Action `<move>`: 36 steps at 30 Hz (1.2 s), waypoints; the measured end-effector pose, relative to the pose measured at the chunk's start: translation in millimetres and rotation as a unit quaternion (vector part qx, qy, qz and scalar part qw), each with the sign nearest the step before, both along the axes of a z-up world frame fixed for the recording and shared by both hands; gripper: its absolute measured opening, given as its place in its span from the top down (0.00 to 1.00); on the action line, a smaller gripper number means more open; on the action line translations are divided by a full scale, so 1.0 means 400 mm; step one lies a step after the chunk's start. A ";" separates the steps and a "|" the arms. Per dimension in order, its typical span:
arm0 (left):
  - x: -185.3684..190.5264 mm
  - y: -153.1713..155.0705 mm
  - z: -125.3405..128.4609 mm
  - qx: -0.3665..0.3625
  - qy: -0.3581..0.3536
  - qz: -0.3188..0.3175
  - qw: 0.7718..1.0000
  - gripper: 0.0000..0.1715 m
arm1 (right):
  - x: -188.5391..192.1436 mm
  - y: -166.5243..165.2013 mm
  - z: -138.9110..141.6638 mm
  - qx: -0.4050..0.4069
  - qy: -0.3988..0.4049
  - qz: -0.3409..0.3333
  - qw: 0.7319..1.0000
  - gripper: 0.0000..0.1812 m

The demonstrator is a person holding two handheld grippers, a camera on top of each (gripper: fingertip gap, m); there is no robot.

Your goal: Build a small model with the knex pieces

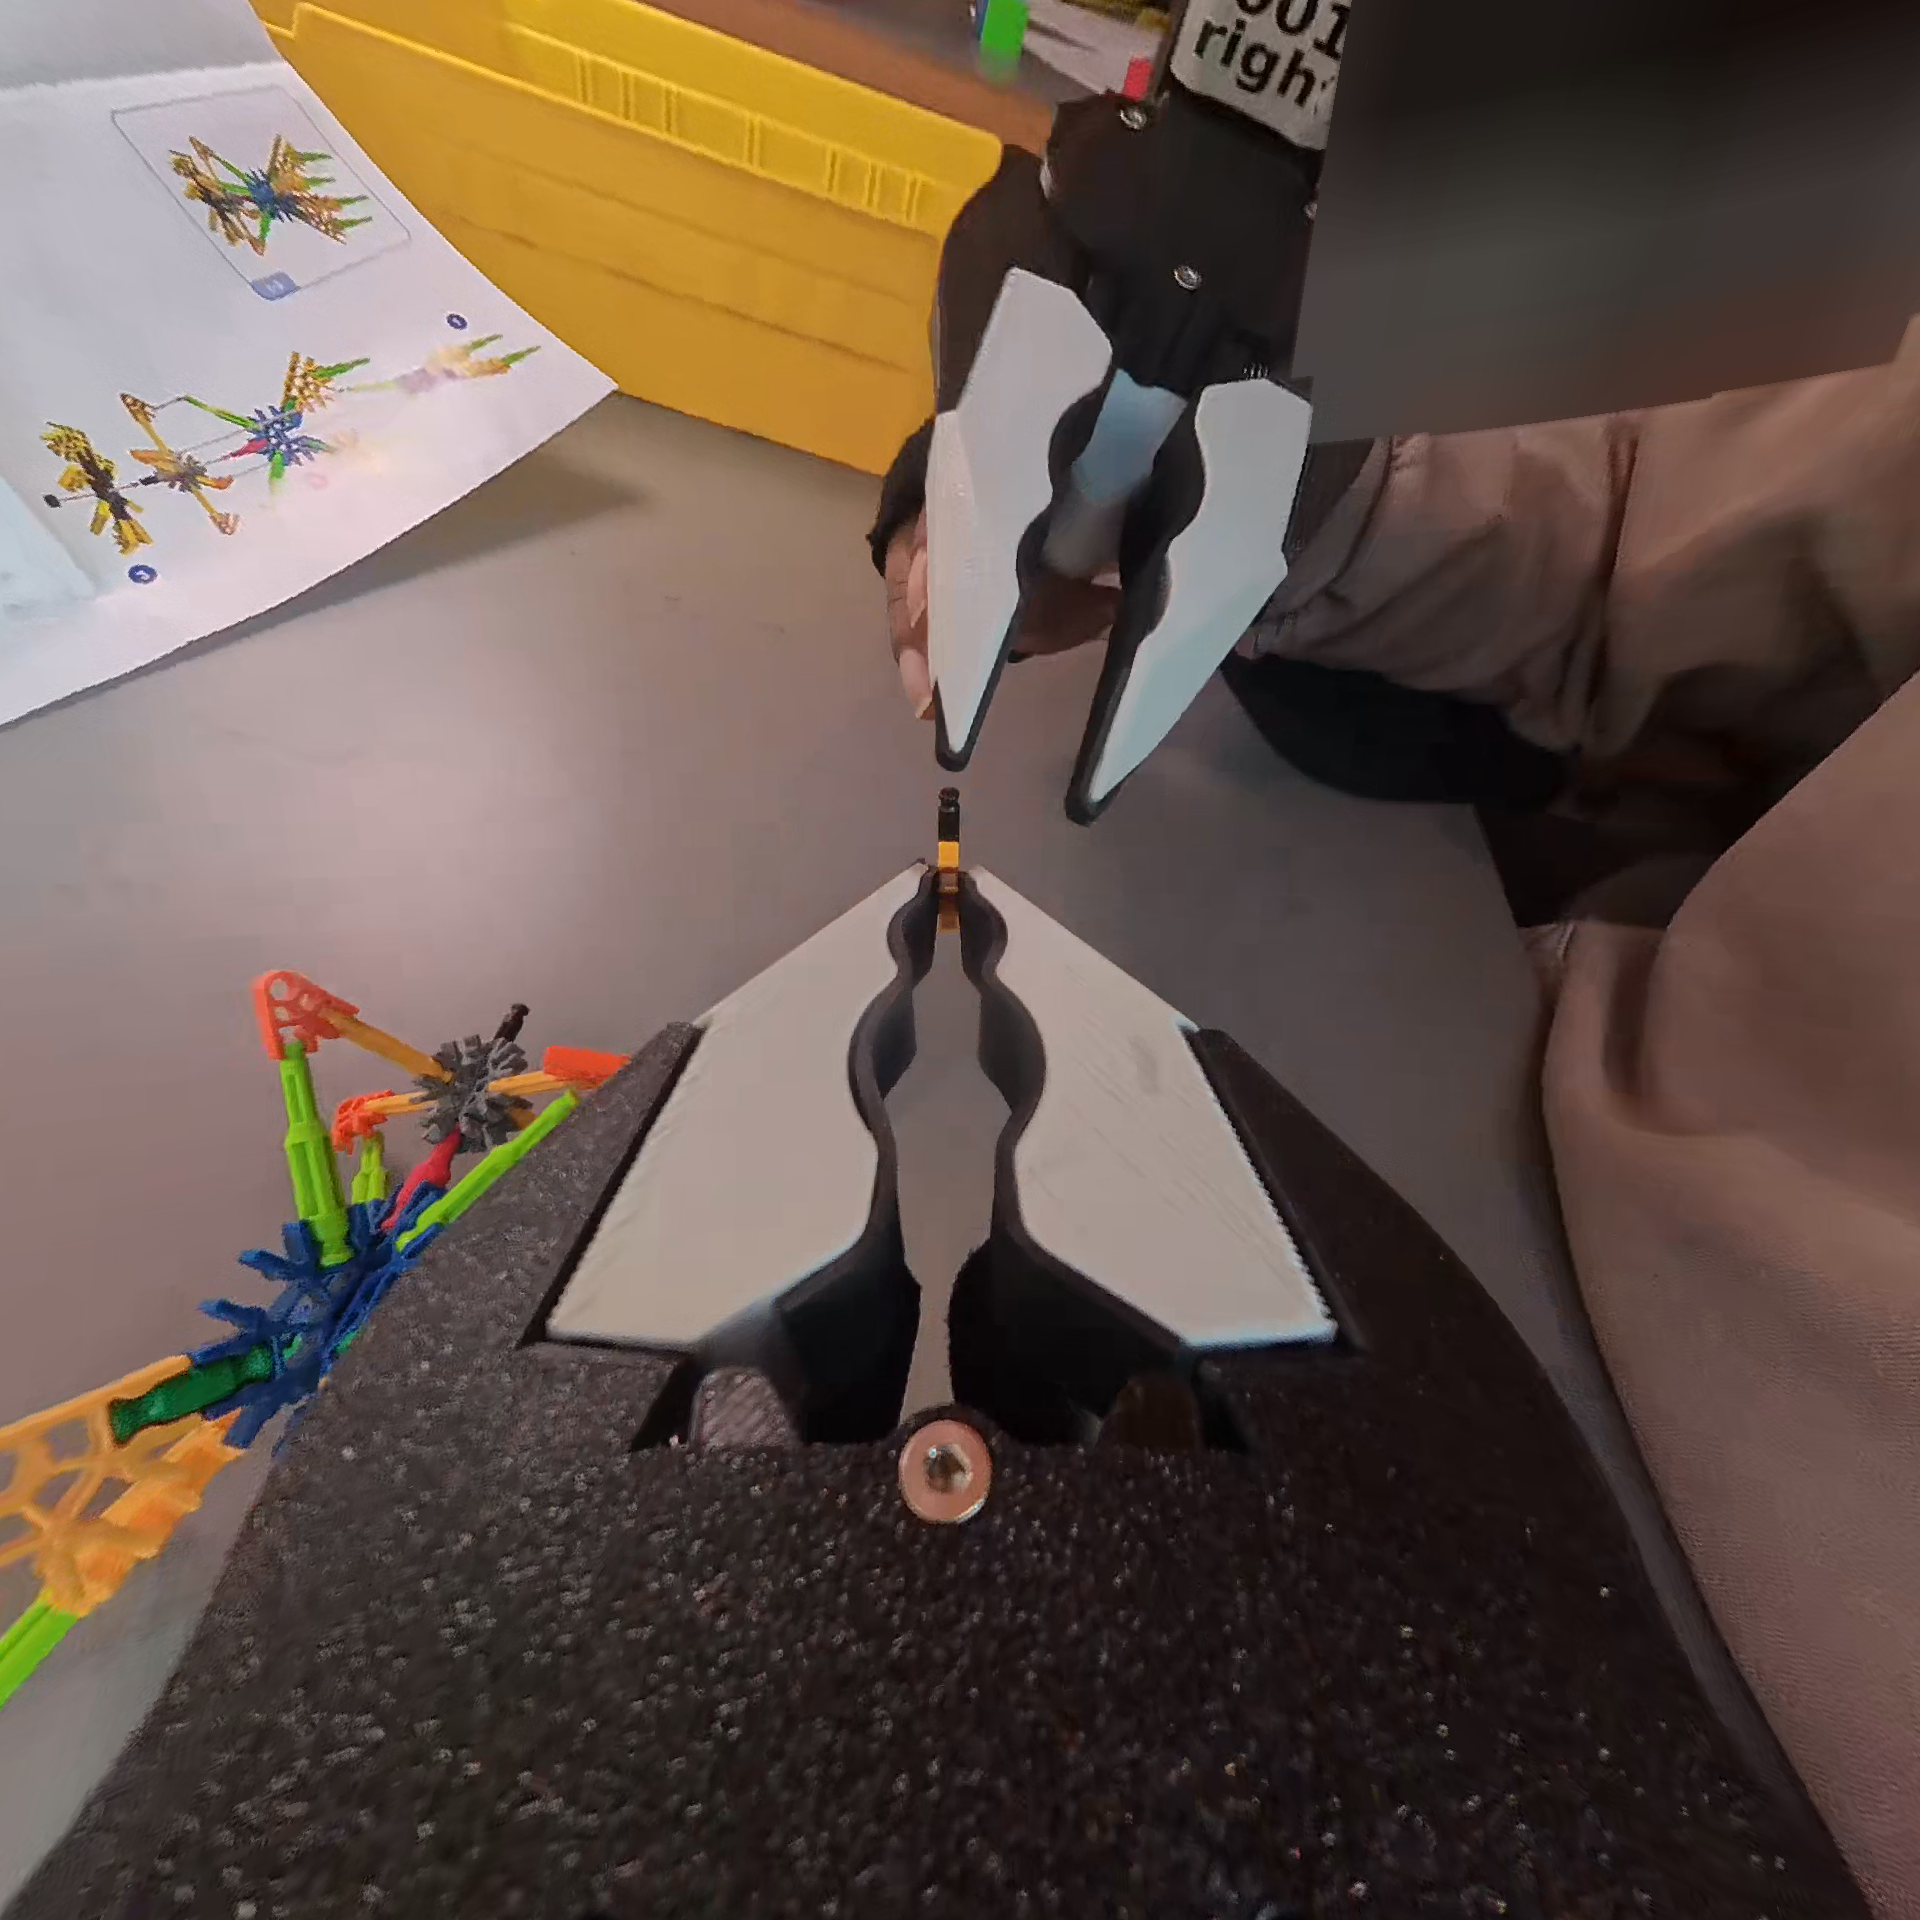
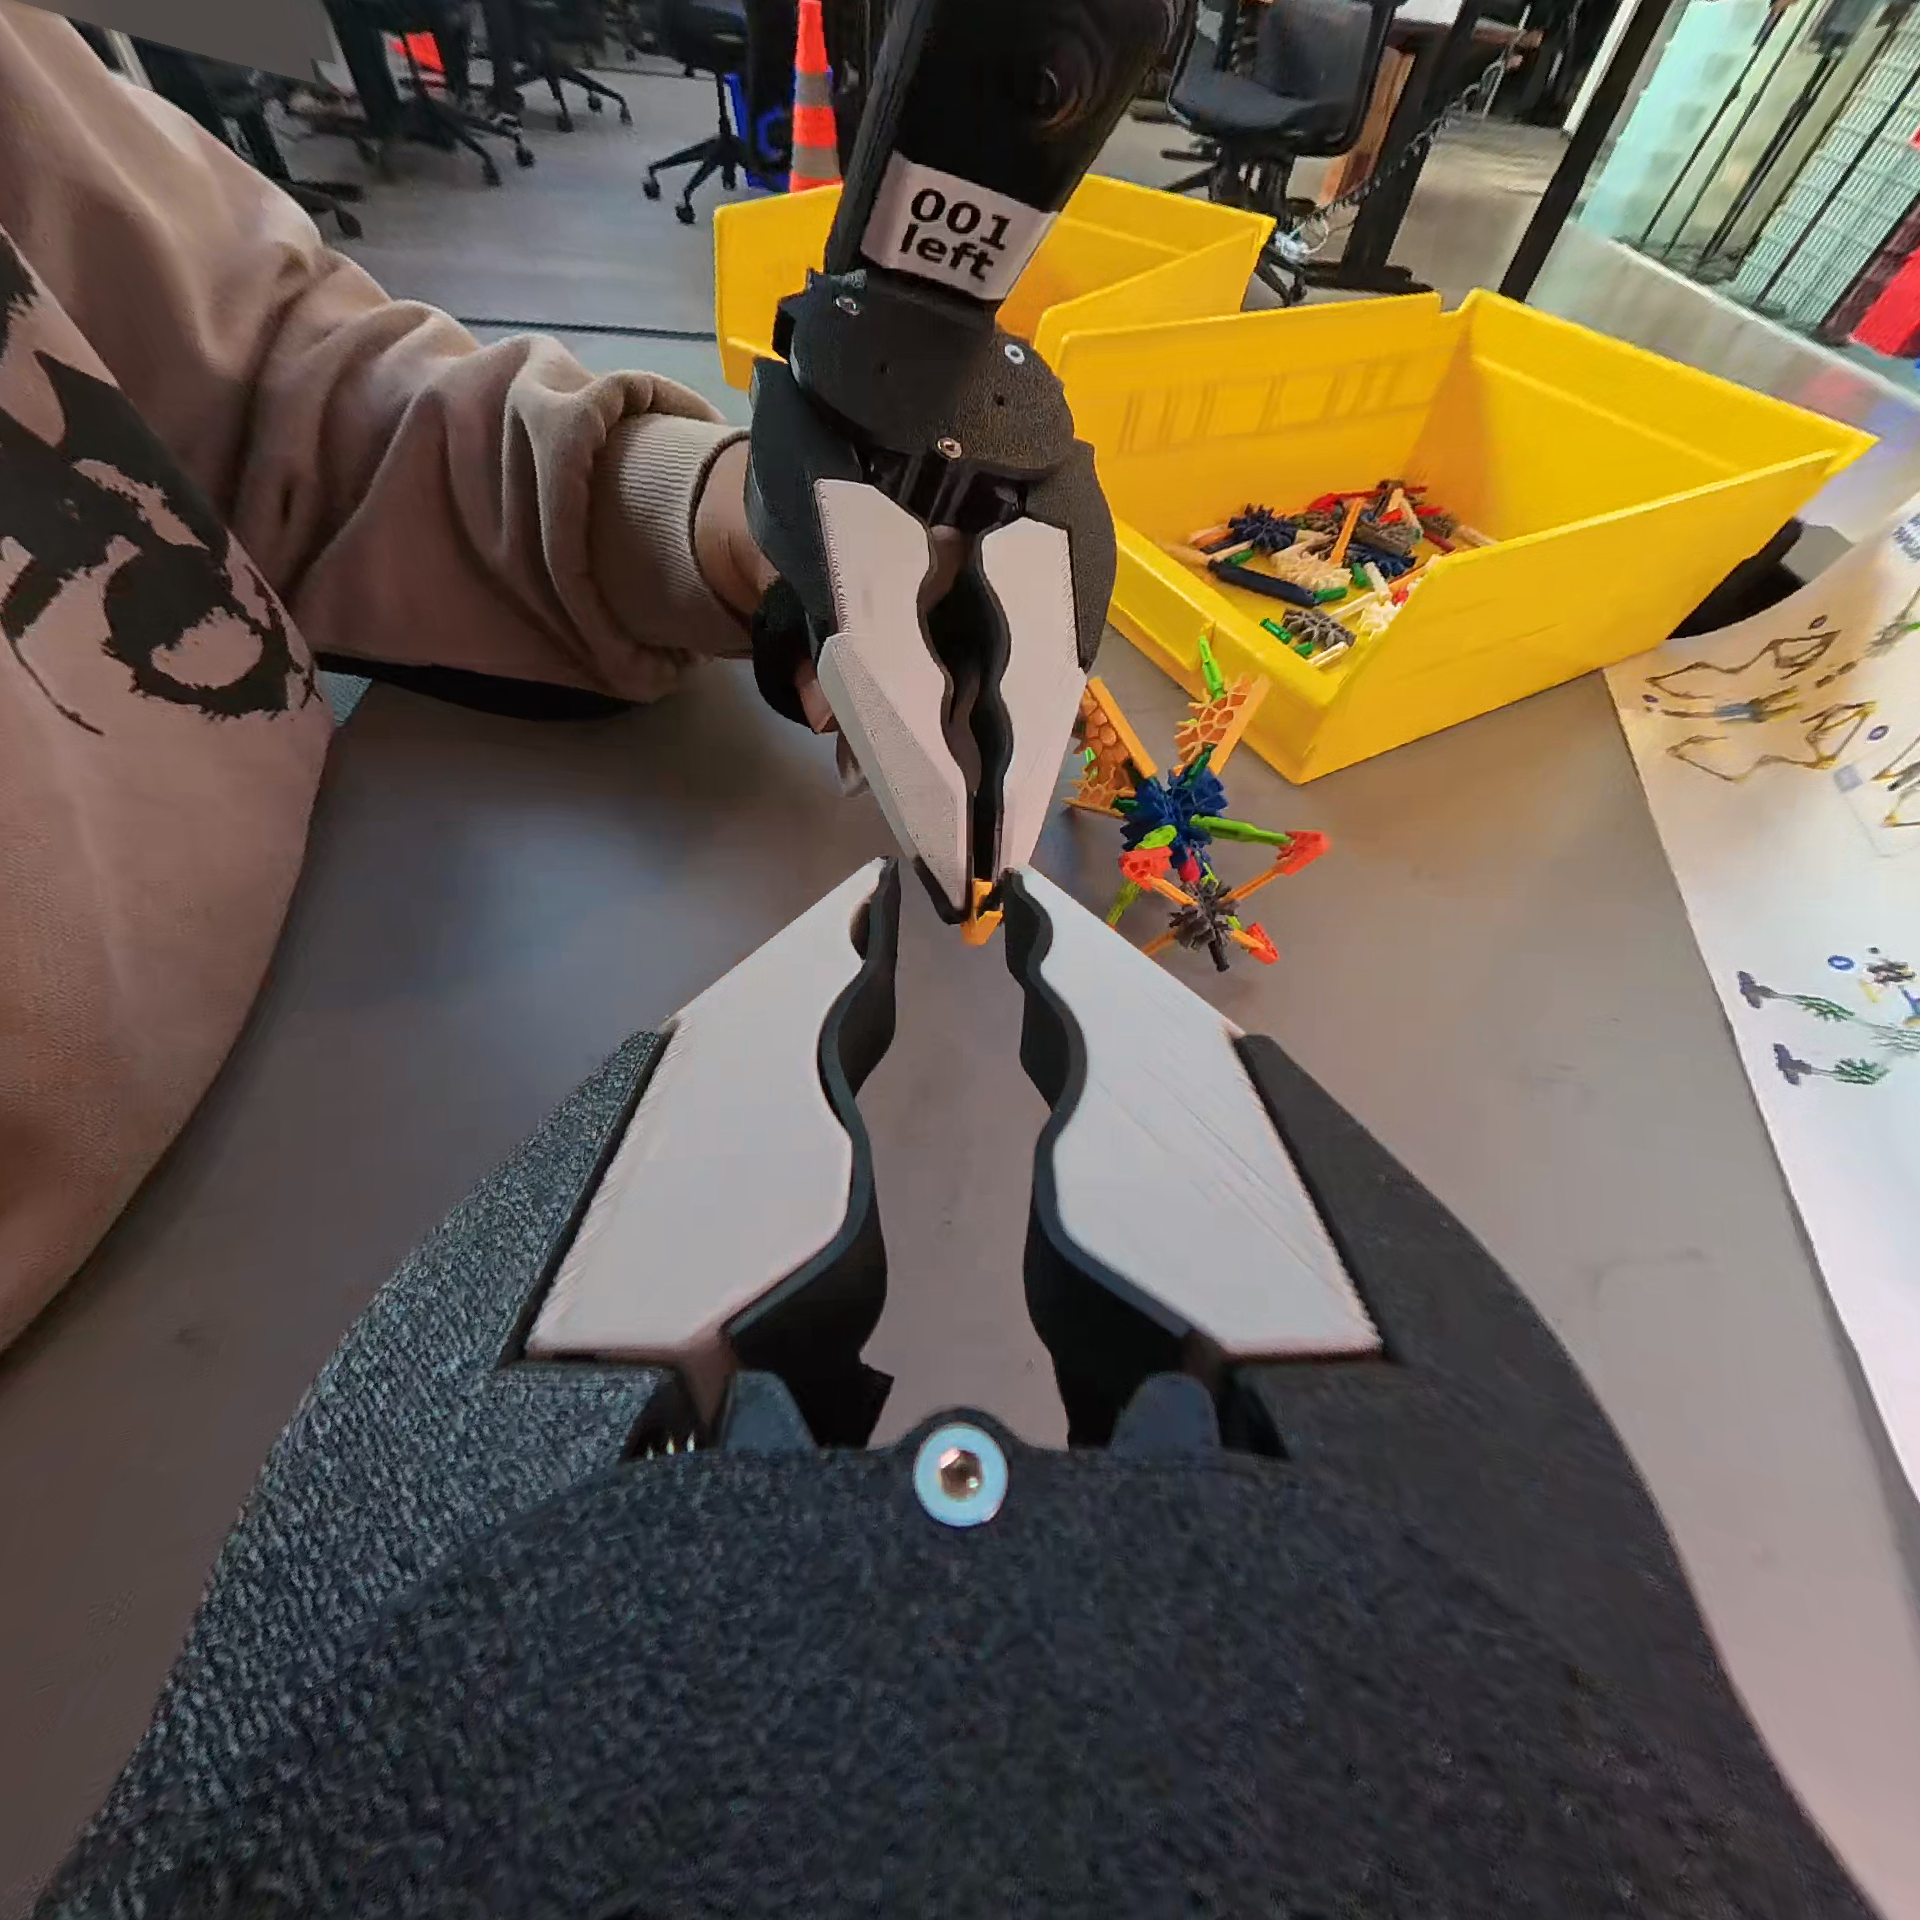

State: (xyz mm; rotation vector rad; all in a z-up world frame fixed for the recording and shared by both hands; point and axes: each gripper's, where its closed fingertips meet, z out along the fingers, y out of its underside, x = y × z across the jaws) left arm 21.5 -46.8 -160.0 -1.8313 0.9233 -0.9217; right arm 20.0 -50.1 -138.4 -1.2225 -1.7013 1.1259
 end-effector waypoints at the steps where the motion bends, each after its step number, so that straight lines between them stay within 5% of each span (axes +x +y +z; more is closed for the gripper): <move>1: 0.006 -0.006 -0.007 0.003 0.011 -0.007 1.000 0.98 | 0.001 -0.002 -0.008 0.000 -0.003 0.004 1.000 0.93; 16: 0.019 -0.022 -0.031 0.017 0.051 -0.026 0.998 0.98 | 0.002 -0.007 -0.059 0.007 -0.048 0.023 0.999 0.99; 24: 0.006 -0.005 0.059 -0.016 -0.108 -0.010 0.994 0.91 | -0.010 0.009 0.048 -0.126 0.061 0.009 0.990 1.00; 29: 0.001 -0.017 0.113 -0.031 -0.182 -0.025 0.982 0.97 | -0.022 0.000 0.077 -0.214 0.099 0.023 0.972 1.00; 36: -0.023 0.021 0.082 -0.075 -0.170 0.026 0.982 0.97 | -0.041 0.035 0.050 -0.140 0.089 -0.040 0.985 1.00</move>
